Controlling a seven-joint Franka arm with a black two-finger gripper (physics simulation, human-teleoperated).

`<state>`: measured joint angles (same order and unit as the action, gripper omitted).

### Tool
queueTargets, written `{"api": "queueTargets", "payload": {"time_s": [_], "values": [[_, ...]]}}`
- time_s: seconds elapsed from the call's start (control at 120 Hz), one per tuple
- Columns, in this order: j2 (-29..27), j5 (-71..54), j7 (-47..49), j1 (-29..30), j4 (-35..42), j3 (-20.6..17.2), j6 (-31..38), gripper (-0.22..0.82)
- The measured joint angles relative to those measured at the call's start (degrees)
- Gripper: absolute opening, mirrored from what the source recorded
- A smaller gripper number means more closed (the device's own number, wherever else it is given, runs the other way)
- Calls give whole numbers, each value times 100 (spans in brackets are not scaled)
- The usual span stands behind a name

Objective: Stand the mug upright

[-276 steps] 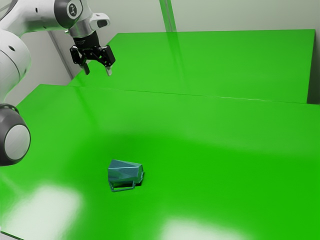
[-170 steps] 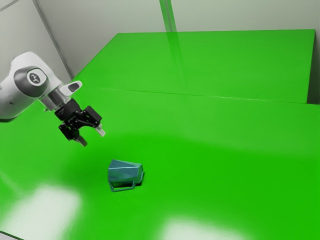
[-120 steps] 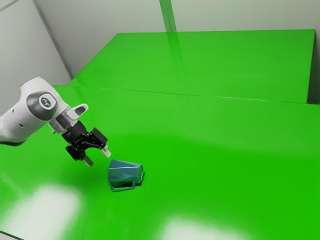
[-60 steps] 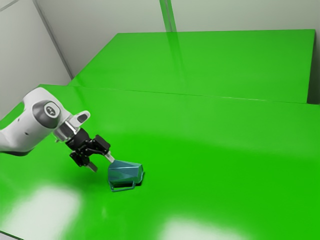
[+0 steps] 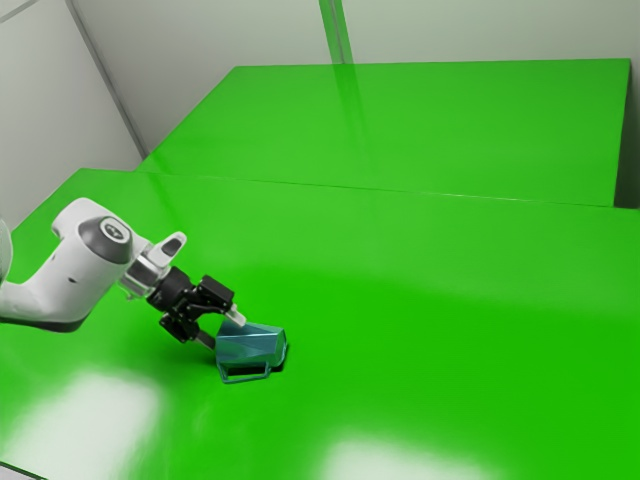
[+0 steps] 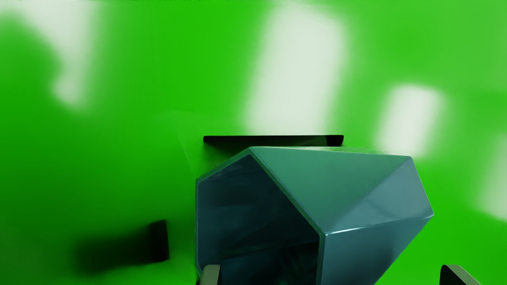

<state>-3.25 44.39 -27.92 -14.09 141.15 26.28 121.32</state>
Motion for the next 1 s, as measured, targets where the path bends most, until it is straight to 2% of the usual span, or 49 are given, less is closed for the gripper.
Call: {"api": "queueTargets", "payload": {"time_s": [0.317,0.625,1.0], "values": [[269,844,-688,11,57,0,34,60],[263,1150,-1268,18,218,0,1,60],[232,1482,-1778,38,293,-1,-54,36]]}}
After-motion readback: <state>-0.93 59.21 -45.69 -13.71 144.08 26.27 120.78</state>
